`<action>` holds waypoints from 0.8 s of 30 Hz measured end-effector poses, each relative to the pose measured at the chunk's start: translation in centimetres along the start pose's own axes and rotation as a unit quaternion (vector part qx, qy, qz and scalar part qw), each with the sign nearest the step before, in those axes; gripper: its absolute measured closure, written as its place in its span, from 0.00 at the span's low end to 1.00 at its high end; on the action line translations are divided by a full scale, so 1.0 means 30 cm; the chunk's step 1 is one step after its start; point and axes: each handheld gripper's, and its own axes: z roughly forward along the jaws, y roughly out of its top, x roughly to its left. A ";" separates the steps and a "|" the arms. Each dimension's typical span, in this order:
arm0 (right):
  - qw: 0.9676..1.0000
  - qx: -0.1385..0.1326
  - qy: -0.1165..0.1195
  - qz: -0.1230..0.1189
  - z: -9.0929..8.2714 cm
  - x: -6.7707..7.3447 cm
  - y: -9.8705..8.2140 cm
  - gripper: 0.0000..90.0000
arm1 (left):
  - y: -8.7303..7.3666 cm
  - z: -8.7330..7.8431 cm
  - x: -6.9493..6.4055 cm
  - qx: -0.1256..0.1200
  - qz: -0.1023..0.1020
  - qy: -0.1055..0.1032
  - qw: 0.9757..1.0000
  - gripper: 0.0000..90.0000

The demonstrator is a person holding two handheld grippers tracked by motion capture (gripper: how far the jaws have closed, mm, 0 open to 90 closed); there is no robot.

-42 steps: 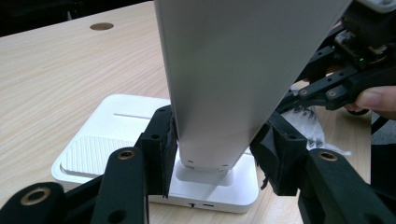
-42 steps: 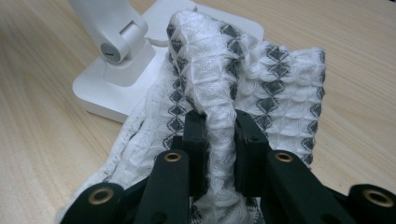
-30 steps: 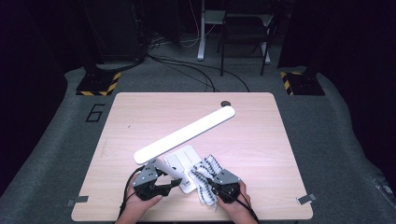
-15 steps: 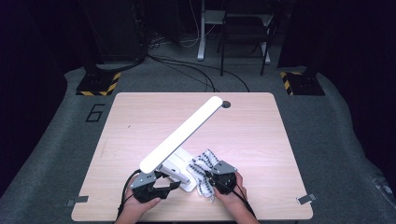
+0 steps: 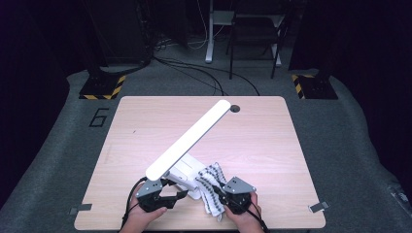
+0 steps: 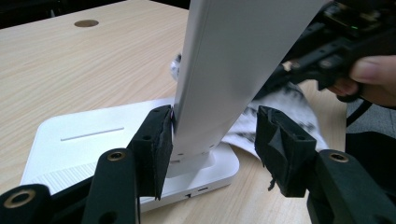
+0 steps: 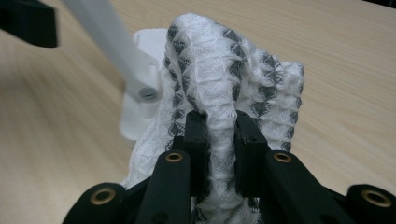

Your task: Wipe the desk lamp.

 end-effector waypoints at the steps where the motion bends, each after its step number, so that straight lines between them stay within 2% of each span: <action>1: 1.000 0.003 0.009 -0.001 -0.004 0.011 -0.004 0.86 | 0.000 0.001 -0.001 -0.001 -0.002 0.000 1.000 0.52; 3: 1.000 0.011 0.013 -0.011 -0.003 0.034 -0.011 0.86 | 0.001 0.002 0.000 0.000 -0.002 0.000 1.000 0.52; 4: 1.000 0.014 0.014 -0.011 0.001 0.042 -0.014 0.86 | 0.001 0.000 0.001 0.004 -0.004 -0.005 1.000 0.52; 6: 1.000 0.020 0.016 -0.011 0.016 0.049 -0.015 0.86 | 0.000 0.004 -0.001 -0.002 -0.006 0.000 1.000 0.52; 8: 1.000 0.027 0.011 -0.008 0.038 0.048 -0.014 0.87 | 0.001 0.000 0.001 0.004 -0.004 -0.005 1.000 0.52; 10: 0.999 0.034 0.008 -0.010 0.062 0.042 -0.011 0.87 | 0.000 0.001 0.000 0.001 -0.007 -0.004 1.000 0.52; 16: 0.999 0.052 0.006 0.005 0.107 0.027 -0.005 0.87 | -0.003 0.002 0.001 -0.002 -0.007 -0.002 1.000 0.52; 17: 0.999 0.051 0.004 -0.002 0.115 0.020 -0.003 0.87 | -0.003 0.003 -0.001 -0.002 -0.007 0.000 1.000 0.52; 18: 0.999 0.053 0.004 0.009 0.122 0.021 -0.001 0.87 | -0.003 0.004 -0.001 -0.002 -0.006 0.000 1.000 0.52; 24: 0.998 0.057 -0.003 0.009 0.152 -0.001 0.013 0.87 | 0.000 0.003 0.001 0.000 -0.005 0.001 1.000 0.56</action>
